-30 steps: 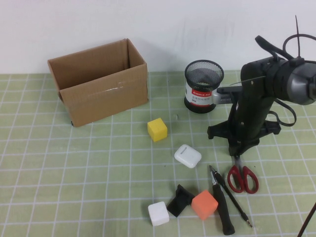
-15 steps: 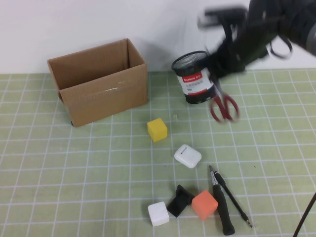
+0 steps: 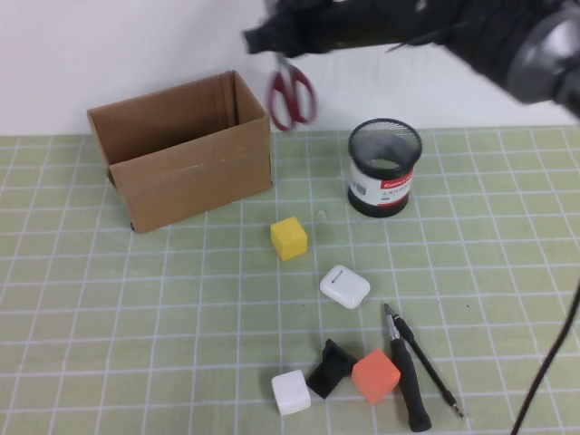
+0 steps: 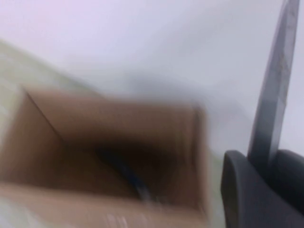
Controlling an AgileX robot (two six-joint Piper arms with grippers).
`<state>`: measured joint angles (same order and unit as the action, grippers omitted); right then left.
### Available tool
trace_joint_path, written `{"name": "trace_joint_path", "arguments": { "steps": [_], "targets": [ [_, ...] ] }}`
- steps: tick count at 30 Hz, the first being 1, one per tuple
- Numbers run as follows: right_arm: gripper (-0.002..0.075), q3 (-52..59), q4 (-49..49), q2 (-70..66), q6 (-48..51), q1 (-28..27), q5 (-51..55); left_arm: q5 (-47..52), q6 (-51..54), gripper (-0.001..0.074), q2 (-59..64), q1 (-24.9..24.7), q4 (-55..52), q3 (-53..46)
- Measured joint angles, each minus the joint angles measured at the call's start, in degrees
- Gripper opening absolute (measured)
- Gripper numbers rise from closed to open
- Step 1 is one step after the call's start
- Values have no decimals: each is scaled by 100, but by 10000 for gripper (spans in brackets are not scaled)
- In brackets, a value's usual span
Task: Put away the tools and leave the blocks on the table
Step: Pick up the scissors from the table, then place the Scissors into the box
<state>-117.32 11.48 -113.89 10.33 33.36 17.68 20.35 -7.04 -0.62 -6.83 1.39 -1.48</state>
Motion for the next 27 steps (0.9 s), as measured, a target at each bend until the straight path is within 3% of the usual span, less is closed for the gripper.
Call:
{"name": "trace_joint_path", "arguments": {
  "steps": [6, 13, 15, 21, 27],
  "targets": [
    [-8, 0, 0, -363, 235, 342, -1540, 0, 0, -4, 0, 0, 0, 0],
    [8, 0, -273, -953, 867, 592, -2532, 0, 0, -4, 0, 0, 0, 0],
    [47, 0, -332, -1042, 1113, 618, -2543, 0, 0, -4, 0, 0, 0, 0],
    [277, 0, -277, -1027, 1351, 617, -2468, 0, 0, -4, 0, 0, 0, 0],
    [286, 0, -287, -407, 1527, 617, -1479, 0, 0, -4, 0, 0, 0, 0]
  ]
}}
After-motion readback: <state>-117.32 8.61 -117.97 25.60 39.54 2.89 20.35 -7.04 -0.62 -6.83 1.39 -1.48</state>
